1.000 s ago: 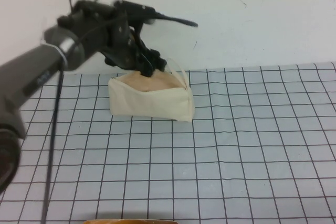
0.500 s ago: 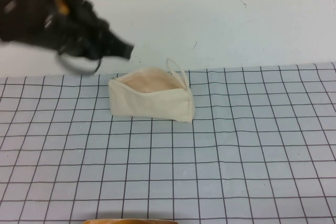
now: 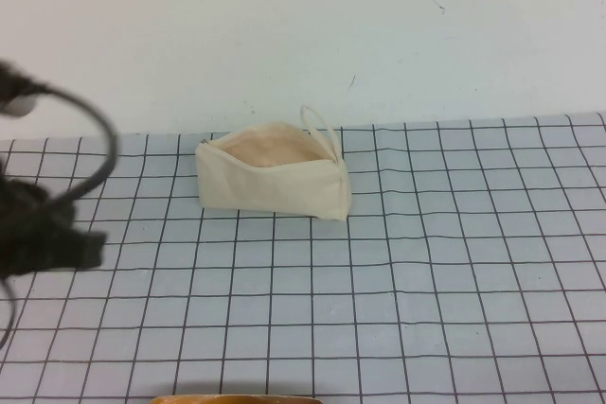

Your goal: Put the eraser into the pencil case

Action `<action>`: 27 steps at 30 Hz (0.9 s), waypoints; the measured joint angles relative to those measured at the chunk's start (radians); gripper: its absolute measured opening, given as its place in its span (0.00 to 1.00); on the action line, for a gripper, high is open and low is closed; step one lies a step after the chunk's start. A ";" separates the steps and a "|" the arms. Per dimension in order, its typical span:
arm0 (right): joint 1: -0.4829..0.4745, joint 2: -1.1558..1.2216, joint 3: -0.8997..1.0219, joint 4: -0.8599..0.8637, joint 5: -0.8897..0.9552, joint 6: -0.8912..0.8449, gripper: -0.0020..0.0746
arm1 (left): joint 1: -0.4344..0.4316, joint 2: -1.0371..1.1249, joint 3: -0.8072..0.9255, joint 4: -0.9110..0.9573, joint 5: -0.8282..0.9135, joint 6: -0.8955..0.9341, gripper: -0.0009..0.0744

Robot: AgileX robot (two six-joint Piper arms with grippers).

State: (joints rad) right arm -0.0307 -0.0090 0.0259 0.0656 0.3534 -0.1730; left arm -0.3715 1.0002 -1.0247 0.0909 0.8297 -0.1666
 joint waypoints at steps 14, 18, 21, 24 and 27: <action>0.000 0.000 0.000 0.000 0.000 0.000 0.02 | 0.054 -0.458 0.688 0.003 -0.732 -0.018 0.01; 0.000 0.000 0.000 0.000 0.000 0.000 0.02 | 0.172 -0.589 0.822 -0.021 -0.753 -0.015 0.01; 0.000 0.000 0.000 0.000 0.000 0.000 0.02 | 0.253 -0.690 0.907 -0.021 -0.759 0.009 0.01; 0.000 0.000 0.000 0.000 0.000 0.000 0.02 | 0.320 -0.790 0.995 -0.021 -0.763 0.034 0.01; 0.000 0.000 0.000 0.000 0.000 0.000 0.02 | 0.369 -0.882 1.046 -0.030 -0.734 0.045 0.01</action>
State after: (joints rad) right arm -0.0307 -0.0090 0.0259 0.0656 0.3534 -0.1730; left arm -0.0030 0.1184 0.0209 0.0604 0.0958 -0.1214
